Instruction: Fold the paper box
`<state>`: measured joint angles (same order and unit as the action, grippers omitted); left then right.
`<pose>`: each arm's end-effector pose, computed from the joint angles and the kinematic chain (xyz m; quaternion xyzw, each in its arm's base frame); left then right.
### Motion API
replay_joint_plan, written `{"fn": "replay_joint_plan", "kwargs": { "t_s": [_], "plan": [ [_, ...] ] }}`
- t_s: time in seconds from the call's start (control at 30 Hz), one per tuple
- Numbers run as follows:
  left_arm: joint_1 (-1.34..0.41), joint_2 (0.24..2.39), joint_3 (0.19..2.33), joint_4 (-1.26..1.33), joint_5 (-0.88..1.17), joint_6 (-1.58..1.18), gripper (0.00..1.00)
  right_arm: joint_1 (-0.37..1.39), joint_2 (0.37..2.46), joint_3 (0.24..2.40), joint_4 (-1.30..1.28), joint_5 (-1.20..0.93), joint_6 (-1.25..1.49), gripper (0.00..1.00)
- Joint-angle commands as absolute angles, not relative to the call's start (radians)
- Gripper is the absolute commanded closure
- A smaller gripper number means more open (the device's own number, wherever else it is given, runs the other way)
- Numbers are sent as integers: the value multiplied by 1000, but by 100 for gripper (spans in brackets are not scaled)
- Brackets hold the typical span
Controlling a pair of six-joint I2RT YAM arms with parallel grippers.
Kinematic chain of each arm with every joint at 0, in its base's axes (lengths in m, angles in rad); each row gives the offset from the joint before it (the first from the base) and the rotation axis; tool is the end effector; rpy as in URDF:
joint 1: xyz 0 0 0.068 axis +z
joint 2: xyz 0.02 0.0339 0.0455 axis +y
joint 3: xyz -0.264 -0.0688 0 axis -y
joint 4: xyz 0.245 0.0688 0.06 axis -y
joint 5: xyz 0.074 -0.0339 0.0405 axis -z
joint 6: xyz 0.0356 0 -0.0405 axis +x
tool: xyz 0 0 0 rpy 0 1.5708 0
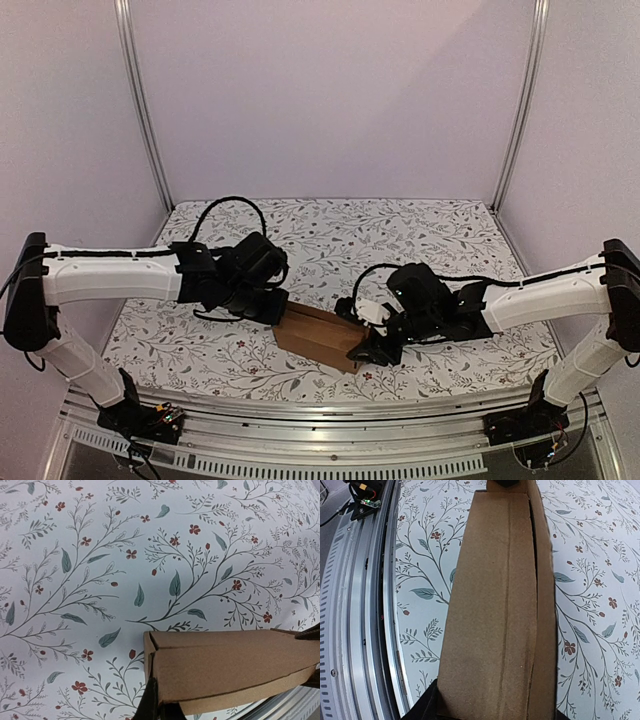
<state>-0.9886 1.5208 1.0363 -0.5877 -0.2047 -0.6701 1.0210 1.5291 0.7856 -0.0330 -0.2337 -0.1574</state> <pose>0.1730 -0.2496 0.2205 0.1280 0.9558 -0.1141 0.2388 0.1536 0.2664 0.1795 -0.5464 0.7364 0.2584 0.3039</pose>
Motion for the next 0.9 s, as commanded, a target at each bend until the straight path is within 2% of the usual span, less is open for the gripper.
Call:
{"fn": "replay_joint_plan", "kwargs": {
  "t_s": [0.0, 0.43, 0.87],
  "plan": [
    [-1014, 1599, 968, -801, -157, -691, 100, 1024, 1536, 785, -87, -213, -111, 71],
    [-1018, 1622, 980, -796, -160, -690, 100, 1026, 1494, 781, -74, -218, -99, 48],
    [-1019, 1646, 1014, -818, -165, -679, 100, 1027, 1407, 789, -80, -182, -85, 39]
  ]
}}
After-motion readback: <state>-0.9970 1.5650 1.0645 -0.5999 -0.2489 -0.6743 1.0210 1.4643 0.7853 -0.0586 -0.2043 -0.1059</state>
